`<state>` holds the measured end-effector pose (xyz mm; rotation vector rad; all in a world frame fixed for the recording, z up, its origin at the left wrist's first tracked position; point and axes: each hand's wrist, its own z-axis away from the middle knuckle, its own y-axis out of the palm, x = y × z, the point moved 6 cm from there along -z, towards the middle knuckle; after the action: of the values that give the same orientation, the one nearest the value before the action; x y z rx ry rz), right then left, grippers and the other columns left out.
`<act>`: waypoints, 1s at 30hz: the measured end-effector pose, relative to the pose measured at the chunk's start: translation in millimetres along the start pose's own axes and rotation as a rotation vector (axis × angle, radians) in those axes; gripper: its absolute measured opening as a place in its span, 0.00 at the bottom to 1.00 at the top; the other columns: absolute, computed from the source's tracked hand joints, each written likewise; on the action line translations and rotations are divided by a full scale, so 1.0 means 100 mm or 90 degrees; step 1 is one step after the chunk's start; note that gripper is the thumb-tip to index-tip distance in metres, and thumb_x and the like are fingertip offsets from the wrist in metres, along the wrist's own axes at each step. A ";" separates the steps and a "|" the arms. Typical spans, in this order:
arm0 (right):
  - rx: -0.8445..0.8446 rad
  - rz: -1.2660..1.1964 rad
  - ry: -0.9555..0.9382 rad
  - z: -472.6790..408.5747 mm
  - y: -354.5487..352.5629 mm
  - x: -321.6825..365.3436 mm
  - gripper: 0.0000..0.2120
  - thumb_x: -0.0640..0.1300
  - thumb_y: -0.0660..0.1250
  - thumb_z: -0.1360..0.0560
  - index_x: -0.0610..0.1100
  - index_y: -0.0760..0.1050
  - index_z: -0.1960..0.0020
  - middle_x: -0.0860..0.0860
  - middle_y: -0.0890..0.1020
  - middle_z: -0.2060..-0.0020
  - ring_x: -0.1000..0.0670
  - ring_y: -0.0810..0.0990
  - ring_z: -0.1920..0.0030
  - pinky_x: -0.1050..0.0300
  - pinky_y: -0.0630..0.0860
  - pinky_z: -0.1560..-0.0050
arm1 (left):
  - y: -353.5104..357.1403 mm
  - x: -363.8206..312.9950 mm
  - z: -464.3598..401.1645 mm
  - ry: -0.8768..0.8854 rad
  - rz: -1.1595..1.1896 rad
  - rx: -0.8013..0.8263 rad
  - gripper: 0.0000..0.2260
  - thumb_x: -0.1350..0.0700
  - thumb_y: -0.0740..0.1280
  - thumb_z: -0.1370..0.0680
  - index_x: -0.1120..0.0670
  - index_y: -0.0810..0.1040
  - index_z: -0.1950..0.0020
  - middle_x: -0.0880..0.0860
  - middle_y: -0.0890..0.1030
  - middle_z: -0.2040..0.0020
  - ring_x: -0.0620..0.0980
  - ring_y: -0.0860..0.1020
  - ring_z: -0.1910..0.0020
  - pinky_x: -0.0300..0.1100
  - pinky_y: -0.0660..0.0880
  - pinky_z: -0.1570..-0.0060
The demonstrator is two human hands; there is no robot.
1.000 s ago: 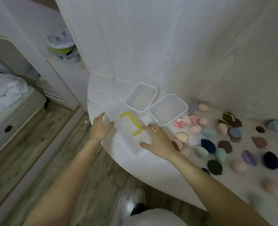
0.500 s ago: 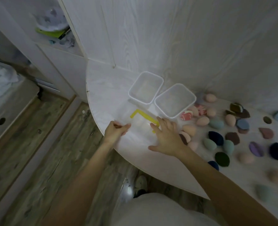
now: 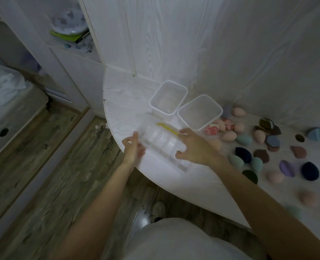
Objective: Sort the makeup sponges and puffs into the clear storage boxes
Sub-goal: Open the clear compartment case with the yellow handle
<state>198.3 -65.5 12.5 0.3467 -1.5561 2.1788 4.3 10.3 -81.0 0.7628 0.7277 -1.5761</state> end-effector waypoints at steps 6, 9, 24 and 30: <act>-0.157 -0.010 0.107 -0.08 -0.43 -0.42 0.22 0.56 0.64 0.25 0.45 0.72 0.35 0.46 0.77 0.41 0.46 0.75 0.42 0.55 0.68 0.44 | -0.09 -0.28 -0.08 0.157 -0.270 0.024 0.26 0.65 0.64 0.26 0.56 0.64 0.29 0.56 0.69 0.31 0.54 0.70 0.35 0.42 0.68 0.42; -0.213 -0.098 0.122 -0.21 -0.51 -0.52 0.18 0.53 0.67 0.25 0.46 0.76 0.39 0.45 0.81 0.46 0.46 0.78 0.46 0.54 0.71 0.47 | -0.21 -0.25 -0.12 0.110 -0.273 0.024 0.20 0.66 0.64 0.27 0.58 0.71 0.36 0.54 0.74 0.37 0.53 0.73 0.41 0.45 0.70 0.45; -0.296 0.041 0.089 -0.54 -0.28 -0.68 0.25 0.53 0.57 0.27 0.46 0.71 0.32 0.40 0.68 0.32 0.37 0.64 0.31 0.44 0.60 0.33 | -0.10 0.05 0.27 0.177 -0.421 0.095 0.18 0.60 0.66 0.24 0.56 0.69 0.35 0.54 0.77 0.45 0.50 0.77 0.52 0.48 0.78 0.49; -0.280 0.033 0.060 -0.29 -0.21 -0.88 0.30 0.42 0.64 0.26 0.47 0.59 0.26 0.44 0.61 0.26 0.41 0.61 0.28 0.39 0.60 0.30 | 0.09 -0.01 0.24 0.183 -0.489 0.084 0.27 0.60 0.66 0.26 0.55 0.63 0.29 0.54 0.73 0.37 0.51 0.75 0.44 0.47 0.73 0.43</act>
<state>286.4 -50.5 -19.2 0.0631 -1.9431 1.7892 11.3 -9.3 -66.7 0.8701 1.2327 -2.2425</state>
